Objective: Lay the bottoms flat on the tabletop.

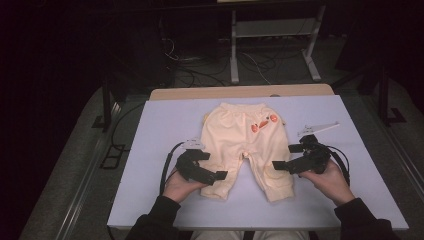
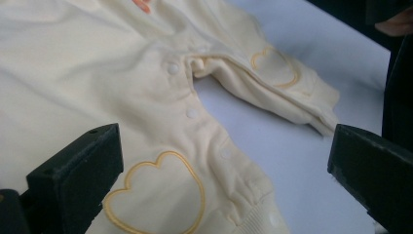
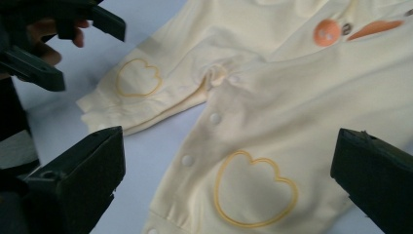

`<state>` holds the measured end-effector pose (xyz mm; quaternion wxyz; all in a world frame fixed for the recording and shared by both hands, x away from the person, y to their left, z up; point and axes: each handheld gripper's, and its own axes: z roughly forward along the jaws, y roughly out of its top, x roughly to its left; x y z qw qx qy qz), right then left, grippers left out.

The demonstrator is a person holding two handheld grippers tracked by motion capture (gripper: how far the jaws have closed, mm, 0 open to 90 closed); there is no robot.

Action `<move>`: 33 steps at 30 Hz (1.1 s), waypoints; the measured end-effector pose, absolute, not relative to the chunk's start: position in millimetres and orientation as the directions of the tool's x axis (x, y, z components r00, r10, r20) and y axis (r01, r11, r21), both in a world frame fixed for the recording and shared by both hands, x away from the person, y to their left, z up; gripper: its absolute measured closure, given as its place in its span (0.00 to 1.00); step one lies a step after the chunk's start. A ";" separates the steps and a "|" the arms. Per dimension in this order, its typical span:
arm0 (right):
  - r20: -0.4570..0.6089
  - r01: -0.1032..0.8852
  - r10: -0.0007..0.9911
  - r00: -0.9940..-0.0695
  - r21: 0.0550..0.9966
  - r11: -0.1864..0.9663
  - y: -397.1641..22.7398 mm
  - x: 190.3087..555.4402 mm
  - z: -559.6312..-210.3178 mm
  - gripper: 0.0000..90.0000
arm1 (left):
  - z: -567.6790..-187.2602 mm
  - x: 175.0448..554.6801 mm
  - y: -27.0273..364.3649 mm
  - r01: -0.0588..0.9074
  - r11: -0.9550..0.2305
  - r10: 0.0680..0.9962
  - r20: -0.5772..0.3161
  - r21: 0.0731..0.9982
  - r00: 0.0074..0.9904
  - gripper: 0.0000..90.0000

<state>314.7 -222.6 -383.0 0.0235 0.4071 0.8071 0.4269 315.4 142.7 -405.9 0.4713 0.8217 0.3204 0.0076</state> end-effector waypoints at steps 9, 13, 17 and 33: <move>0.261 0.601 0.722 -0.640 0.756 0.260 -244.7 298.2 -387.1 0.00 | -400.6 305.2 169.7 0.473 -0.313 0.586 -0.225 0.823 0.779 0.00; 0.255 0.584 0.740 -0.623 0.781 0.222 -255.3 291.9 -390.6 0.00 | -401.3 301.0 180.2 0.468 -0.304 0.602 -0.214 0.830 0.769 0.00; 0.256 0.569 0.749 -0.611 0.800 0.191 -265.5 286.5 -396.7 0.00 | -402.7 296.2 188.6 0.460 -0.301 0.607 -0.205 0.835 0.768 0.00; 0.260 0.562 0.768 -0.585 0.813 0.153 -287.5 264.0 -424.3 0.00 | -417.6 283.6 213.5 0.421 -0.247 0.637 -0.181 0.873 0.749 0.00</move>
